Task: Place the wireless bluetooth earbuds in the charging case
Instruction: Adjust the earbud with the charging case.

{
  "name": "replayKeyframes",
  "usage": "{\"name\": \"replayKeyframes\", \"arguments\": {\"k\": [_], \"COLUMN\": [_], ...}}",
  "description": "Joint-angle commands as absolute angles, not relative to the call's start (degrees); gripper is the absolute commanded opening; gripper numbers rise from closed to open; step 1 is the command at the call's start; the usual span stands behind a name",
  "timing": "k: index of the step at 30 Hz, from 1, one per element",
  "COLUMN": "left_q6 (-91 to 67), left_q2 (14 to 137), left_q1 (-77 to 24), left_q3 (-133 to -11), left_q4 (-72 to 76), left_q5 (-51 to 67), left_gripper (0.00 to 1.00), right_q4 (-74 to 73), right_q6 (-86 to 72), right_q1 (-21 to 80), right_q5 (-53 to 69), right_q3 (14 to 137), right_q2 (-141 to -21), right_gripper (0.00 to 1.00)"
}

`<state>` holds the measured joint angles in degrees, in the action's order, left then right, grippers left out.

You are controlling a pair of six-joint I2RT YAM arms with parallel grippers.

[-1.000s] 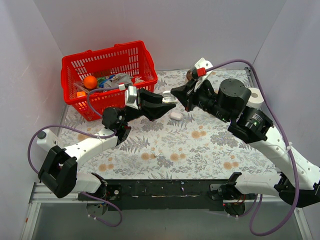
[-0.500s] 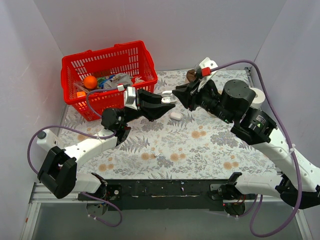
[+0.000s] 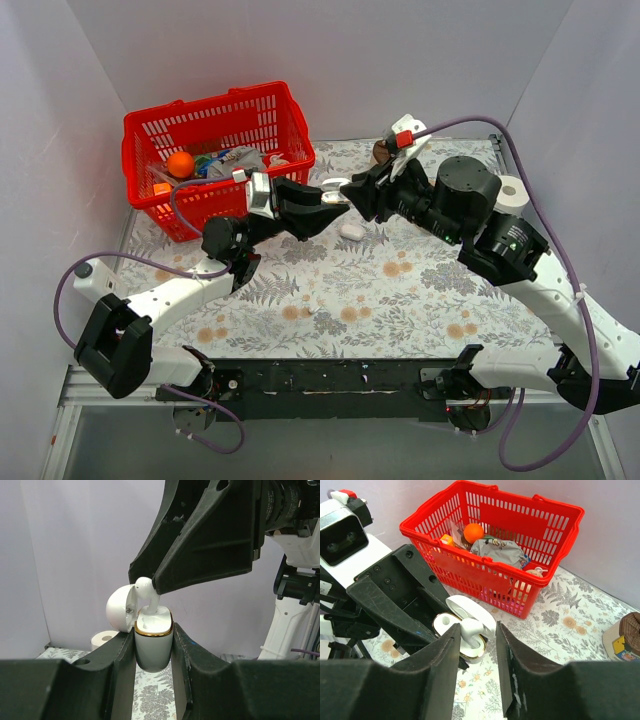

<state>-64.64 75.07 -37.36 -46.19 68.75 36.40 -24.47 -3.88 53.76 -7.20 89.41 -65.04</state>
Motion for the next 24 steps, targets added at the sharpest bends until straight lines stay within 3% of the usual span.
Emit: {"name": "replayKeyframes", "arguments": {"k": [1,14,21,24], "left_q6": [-63.4,-62.8,-62.8,-62.8], "left_q2": [72.3,71.8,71.6,71.7], "left_q1": [-37.7,-37.7,-37.7,-37.7], "left_q3": [-46.0,-45.9,-45.9,-45.9], "left_q4": [68.4,67.4,67.3,67.4], "left_q5": [35.0,34.8,35.0,34.9], "left_gripper": [0.0,0.0,0.0,0.0], "right_q4": [-23.9,-25.5,-25.6,-25.3], "right_q6": [-5.2,-5.4,-5.2,-5.2], "right_q1": [54.1,54.1,54.1,54.1], "right_q5": [-8.8,-8.7,-8.6,-8.2], "right_q3": [90.8,92.6,92.9,92.8], "right_q2": [-64.6,-66.5,-67.1,-66.5], "right_gripper": [0.4,0.42,0.38,0.46]}}
